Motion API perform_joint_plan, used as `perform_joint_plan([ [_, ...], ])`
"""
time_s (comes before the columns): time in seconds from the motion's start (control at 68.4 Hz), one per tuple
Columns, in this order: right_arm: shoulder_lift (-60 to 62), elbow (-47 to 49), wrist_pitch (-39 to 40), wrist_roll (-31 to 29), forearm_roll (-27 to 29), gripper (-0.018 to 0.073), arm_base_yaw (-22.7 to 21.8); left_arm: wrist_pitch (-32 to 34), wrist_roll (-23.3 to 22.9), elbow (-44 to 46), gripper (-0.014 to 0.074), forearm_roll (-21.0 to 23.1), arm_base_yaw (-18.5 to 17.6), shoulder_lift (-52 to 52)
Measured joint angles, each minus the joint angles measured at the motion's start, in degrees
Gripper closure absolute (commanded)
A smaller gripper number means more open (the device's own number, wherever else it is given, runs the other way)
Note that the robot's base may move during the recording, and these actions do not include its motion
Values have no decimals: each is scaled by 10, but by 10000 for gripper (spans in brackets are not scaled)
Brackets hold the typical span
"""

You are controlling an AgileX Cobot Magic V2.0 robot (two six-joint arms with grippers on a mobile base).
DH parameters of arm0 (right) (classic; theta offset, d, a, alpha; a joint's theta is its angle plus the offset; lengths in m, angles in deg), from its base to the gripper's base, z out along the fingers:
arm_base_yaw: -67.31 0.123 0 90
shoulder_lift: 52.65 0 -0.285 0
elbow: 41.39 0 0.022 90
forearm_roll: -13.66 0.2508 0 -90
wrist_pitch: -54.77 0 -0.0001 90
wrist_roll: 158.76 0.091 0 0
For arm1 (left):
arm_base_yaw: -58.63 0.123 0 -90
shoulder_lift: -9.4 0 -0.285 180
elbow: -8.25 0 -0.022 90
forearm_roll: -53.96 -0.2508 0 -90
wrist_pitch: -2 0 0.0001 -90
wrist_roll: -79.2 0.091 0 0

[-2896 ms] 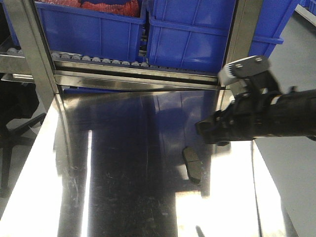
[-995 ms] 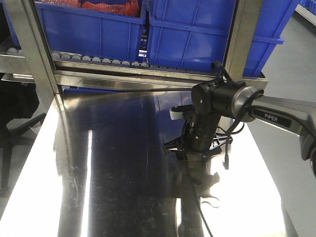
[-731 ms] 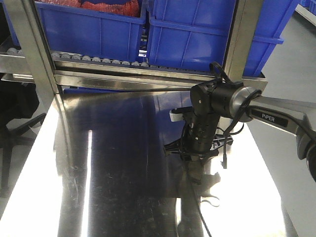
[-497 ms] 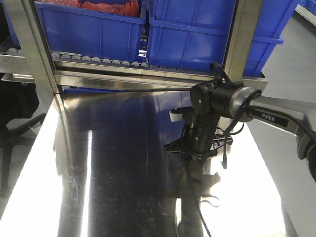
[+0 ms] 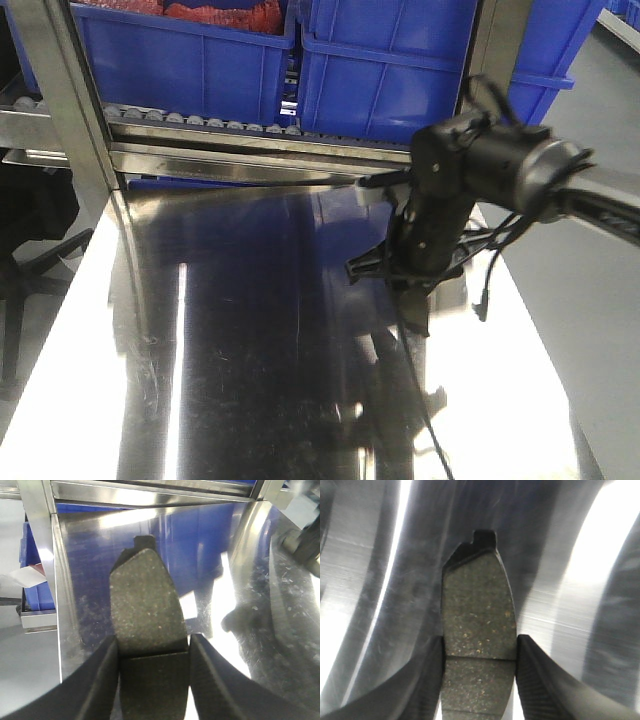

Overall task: Move and align brake pads A on conveyor
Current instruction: 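Lift the grasped pad off the table with the right gripper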

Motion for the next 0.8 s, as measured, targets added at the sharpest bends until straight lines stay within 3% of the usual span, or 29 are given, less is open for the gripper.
perform_joint_plan([
  [0.176, 95, -67, 31, 19, -8, 568, -24, 0, 0, 0, 603, 0, 0, 0],
  [0.527, 338, -289, 104, 24, -31, 568, -83, 0, 0, 0, 603, 0, 0, 0],
  [0.805, 515, -430, 143, 24, -36, 566, -92, 0, 0, 0, 603, 0, 0, 0],
])
